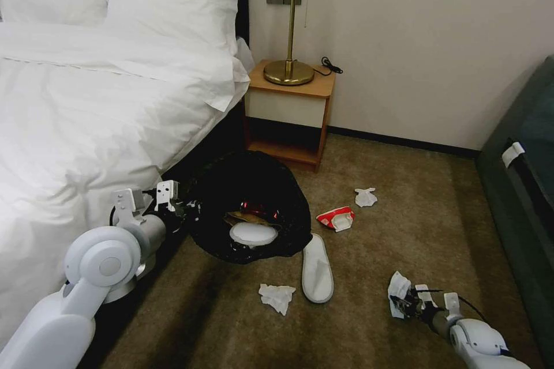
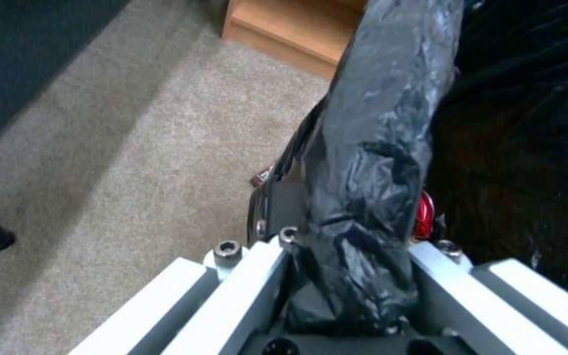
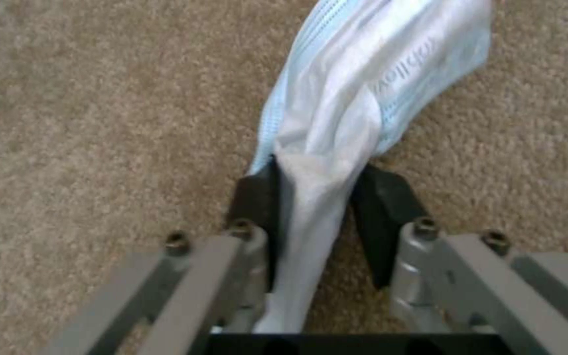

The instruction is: Pick up the trash bin, then pick up the garbage on the floor and place it into the trash bin.

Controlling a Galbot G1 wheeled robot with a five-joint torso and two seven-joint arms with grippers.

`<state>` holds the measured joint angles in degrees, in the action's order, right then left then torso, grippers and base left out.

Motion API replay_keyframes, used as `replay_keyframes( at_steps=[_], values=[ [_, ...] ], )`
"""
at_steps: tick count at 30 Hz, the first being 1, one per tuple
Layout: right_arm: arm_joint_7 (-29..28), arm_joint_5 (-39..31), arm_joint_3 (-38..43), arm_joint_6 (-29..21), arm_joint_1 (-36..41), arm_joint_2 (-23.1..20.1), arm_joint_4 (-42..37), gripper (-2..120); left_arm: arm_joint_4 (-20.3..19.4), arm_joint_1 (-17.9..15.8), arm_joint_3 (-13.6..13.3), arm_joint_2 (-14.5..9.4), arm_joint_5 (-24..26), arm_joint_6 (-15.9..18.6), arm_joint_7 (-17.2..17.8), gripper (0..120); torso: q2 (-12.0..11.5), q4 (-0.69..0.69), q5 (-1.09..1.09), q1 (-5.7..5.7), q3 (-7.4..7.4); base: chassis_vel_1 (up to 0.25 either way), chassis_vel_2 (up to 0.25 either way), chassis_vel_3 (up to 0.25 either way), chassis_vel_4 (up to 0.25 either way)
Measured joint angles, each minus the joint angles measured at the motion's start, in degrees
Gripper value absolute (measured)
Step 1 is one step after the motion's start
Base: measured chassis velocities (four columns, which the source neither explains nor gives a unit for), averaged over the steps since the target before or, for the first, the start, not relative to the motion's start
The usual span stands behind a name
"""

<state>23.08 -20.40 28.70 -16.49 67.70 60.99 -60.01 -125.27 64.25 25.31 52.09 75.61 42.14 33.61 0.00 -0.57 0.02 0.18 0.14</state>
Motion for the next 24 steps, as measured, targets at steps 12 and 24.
replay_keyframes(
  at_steps=[12,24],
  values=[
    [0.06,-0.25,0.08,0.11,0.37,-0.18,-0.65,0,0.15,-0.11,-0.10,0.11,-0.08,0.00,-0.08,1,0.00,0.00,-0.01,0.00,0.01,0.000,0.000,0.000,0.000],
    [0.04,-0.45,0.41,0.28,0.32,-0.12,-1.10,0,0.54,-0.51,-0.26,0.24,-0.07,0.00,-0.13,1,0.00,0.00,-0.02,0.00,0.01,0.000,0.000,0.000,0.000]
  ],
)
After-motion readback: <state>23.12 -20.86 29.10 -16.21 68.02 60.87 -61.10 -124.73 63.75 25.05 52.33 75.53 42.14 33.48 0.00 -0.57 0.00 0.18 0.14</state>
